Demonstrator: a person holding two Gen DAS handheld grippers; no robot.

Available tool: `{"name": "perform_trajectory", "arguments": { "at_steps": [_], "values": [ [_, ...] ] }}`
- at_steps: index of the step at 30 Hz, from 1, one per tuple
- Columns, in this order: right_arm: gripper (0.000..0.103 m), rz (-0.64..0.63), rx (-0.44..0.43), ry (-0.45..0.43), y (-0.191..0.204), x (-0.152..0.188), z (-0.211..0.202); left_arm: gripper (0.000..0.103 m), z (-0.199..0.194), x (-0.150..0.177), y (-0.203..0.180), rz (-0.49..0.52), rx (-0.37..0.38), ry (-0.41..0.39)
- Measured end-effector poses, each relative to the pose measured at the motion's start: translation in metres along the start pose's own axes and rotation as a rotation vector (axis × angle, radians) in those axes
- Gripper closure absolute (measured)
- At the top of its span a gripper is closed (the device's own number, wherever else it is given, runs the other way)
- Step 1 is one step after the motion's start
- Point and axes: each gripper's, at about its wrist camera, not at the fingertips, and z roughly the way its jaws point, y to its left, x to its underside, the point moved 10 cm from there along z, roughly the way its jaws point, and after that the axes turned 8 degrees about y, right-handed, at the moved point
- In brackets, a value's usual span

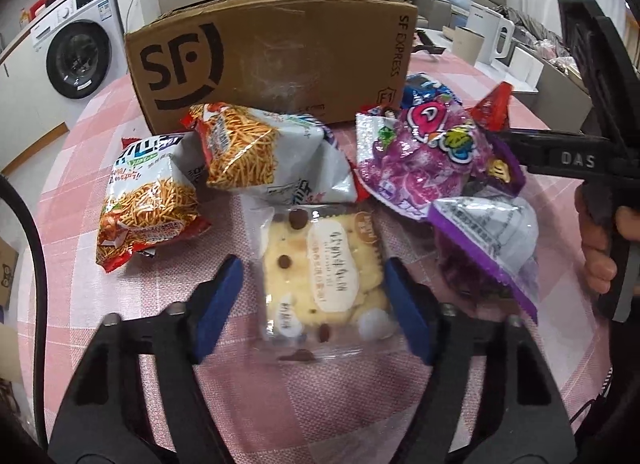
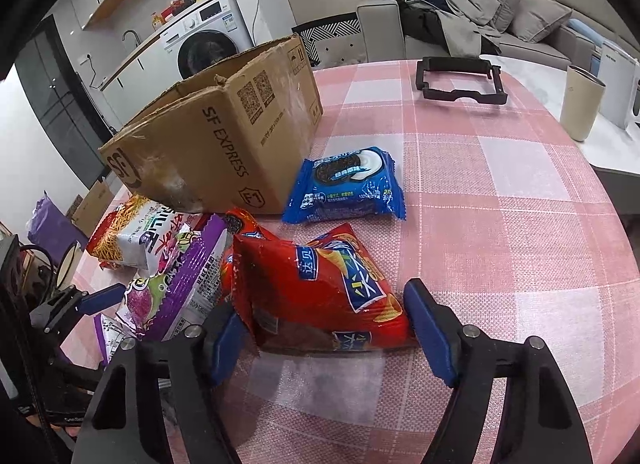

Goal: Organize snacks

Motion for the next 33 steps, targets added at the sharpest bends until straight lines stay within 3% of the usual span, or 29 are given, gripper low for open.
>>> {"name": "perform_trajectory", "arguments": {
  "at_steps": [7,18,33],
  "values": [
    [0.044,0.034,-0.101,-0.021,0.001,-0.001,-0.004,0.048,-0.005,0.001,-0.003,-0.003,0.034,-0.006],
    [0.045,0.057,-0.165,-0.077,0.003,-0.011,-0.022,0.048,-0.024,-0.002,0.008,-0.007,0.051,-0.033],
    [0.045,0.034,-0.257,-0.226,0.021,-0.024,-0.065,0.048,-0.055,-0.001,0.02,-0.018,0.089,-0.066]
  ]
}}
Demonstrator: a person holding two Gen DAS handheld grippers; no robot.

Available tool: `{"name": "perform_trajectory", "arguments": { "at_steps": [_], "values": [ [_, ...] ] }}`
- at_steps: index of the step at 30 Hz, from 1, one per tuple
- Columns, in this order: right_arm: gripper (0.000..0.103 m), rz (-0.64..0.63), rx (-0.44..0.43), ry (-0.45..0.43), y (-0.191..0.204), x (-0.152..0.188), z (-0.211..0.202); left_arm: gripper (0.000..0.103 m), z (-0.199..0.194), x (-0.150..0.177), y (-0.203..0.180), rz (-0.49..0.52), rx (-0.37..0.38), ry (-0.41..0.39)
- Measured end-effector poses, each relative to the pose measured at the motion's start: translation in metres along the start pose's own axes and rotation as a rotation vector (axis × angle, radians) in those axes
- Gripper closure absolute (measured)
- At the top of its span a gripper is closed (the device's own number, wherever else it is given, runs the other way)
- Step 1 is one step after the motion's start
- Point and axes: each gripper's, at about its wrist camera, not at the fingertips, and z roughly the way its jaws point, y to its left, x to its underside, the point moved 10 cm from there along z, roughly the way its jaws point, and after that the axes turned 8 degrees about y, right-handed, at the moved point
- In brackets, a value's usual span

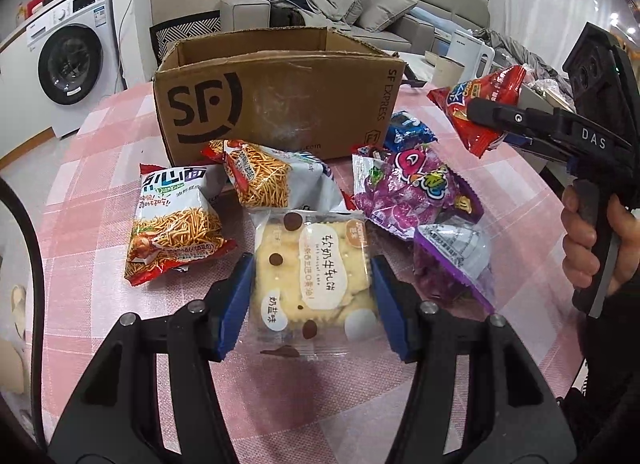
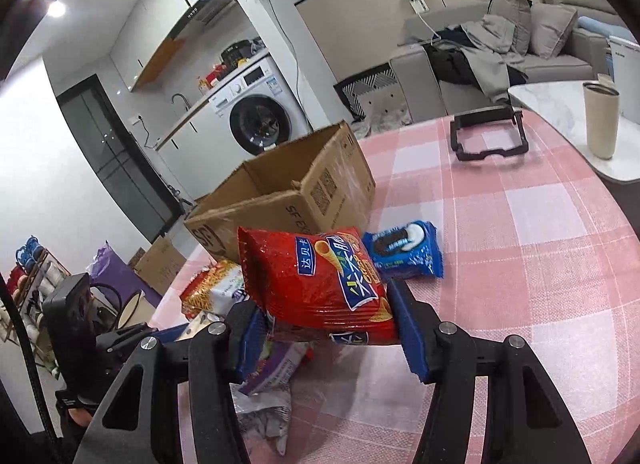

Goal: Organize snacks

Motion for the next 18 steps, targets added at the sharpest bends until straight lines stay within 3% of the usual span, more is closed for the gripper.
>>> {"name": "perform_trajectory", "arguments": {
  "at_steps": [6,18],
  "values": [
    [0.045,-0.025,-0.008,-0.016,0.019,0.001,-0.001,0.048,-0.017,0.0,-0.007,0.005,0.047,-0.03],
    [0.045,-0.045,-0.034,-0.005,0.035,0.004,0.003,0.048,-0.04,-0.007,-0.005,-0.033,0.057,-0.056]
  ]
}}
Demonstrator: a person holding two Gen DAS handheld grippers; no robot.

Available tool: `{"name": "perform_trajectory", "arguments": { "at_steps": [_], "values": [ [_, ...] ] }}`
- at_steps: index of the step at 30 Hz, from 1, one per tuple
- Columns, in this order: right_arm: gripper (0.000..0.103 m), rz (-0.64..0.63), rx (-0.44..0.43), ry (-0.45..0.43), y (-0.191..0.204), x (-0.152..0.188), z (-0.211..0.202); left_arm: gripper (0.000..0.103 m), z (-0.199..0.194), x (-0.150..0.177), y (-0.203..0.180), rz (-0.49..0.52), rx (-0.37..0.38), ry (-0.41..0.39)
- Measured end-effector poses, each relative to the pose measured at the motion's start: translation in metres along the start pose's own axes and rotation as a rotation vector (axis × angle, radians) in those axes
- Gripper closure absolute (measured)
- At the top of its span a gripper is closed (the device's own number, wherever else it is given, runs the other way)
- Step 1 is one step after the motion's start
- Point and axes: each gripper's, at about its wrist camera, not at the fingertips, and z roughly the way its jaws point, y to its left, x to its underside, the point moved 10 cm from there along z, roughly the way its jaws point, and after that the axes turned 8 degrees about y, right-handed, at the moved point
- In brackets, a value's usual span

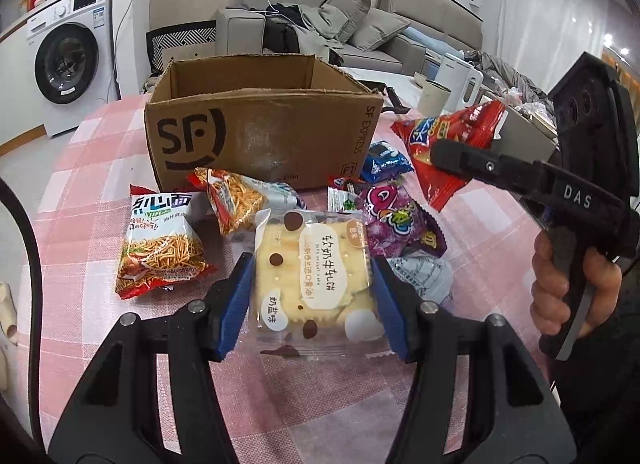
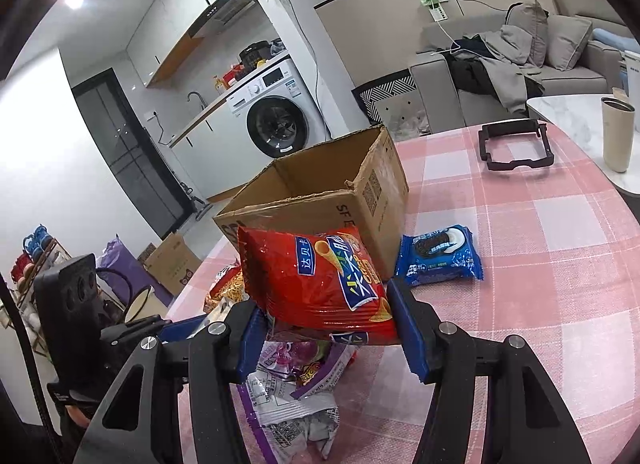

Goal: Organize snacks

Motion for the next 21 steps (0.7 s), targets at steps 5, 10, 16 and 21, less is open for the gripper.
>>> {"name": "perform_trajectory", "arguments": {
  "at_steps": [5,10,16,21],
  "values": [
    [0.045,-0.008,-0.007,0.002,0.004,0.001,0.0,0.048,-0.009,-0.003,0.006,-0.006,-0.015,-0.006],
    [0.045,-0.006,-0.007,0.001,0.004,0.0,-0.002,0.048,-0.018,-0.003,0.009,-0.015,-0.023,-0.013],
    [0.045,-0.005,-0.004,-0.002,0.004,-0.001,-0.004,0.048,-0.026,-0.009,0.013,-0.015,-0.027,-0.03],
    [0.045,-0.008,0.002,-0.008,0.004,-0.001,-0.006,0.048,-0.033,-0.015,0.015,-0.021,-0.028,-0.054]
  ]
}}
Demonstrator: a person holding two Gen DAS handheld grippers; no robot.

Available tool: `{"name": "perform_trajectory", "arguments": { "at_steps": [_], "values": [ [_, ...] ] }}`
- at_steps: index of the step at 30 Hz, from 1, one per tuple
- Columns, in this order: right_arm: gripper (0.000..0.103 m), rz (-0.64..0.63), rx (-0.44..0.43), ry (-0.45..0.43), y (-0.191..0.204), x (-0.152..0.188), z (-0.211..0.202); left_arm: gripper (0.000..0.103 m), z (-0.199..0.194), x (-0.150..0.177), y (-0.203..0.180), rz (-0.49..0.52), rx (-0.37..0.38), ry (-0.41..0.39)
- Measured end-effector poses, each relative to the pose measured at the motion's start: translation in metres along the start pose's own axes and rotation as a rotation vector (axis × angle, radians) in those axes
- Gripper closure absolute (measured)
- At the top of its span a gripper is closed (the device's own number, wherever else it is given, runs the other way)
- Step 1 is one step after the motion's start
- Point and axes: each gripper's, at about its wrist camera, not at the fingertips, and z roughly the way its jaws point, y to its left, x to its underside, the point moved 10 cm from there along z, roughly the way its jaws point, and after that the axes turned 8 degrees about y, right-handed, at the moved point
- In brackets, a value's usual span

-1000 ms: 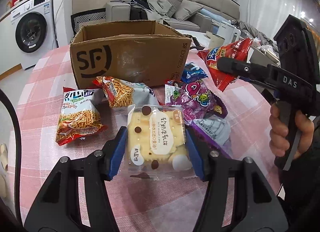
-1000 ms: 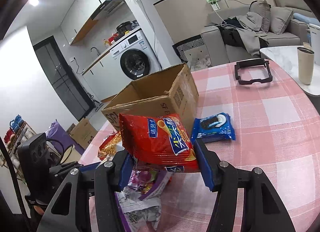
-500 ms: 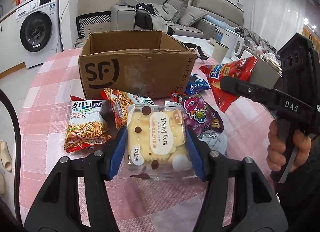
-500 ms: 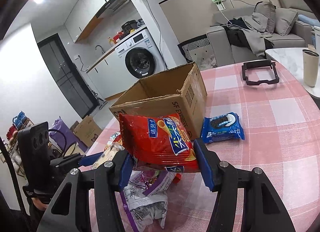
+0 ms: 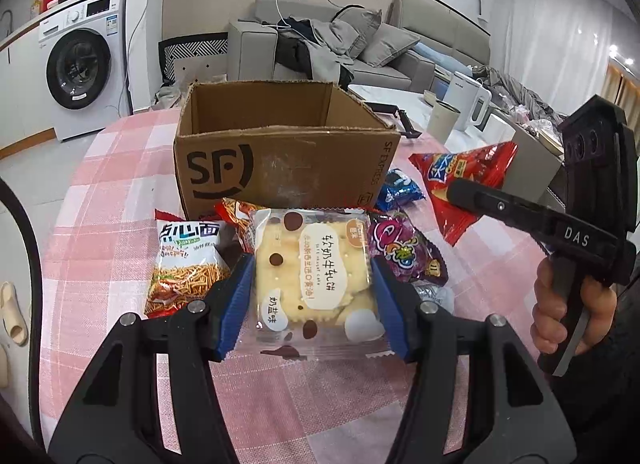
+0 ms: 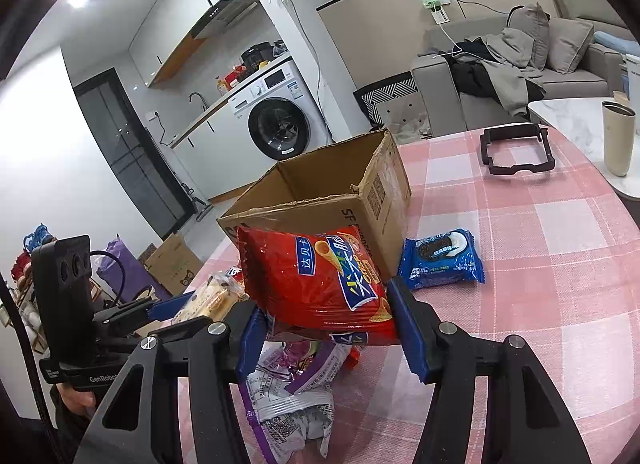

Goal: Organize snacks

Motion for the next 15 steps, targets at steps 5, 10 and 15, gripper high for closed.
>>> {"name": "perform_trajectory", "arguments": {
  "at_steps": [5,10,15],
  "values": [
    [0.045,-0.005,-0.001,-0.001,0.0,-0.001,0.0,0.048,-0.01,-0.014,0.003,-0.012,-0.003,-0.032],
    [0.045,-0.004,-0.015,-0.01,0.004,-0.009,-0.001,0.048,-0.017,-0.03,0.003,-0.004,-0.017,-0.054],
    [0.045,-0.008,-0.023,-0.013,0.01,-0.021,0.006,0.048,-0.021,-0.05,0.004,-0.004,-0.035,-0.082]
  ]
}}
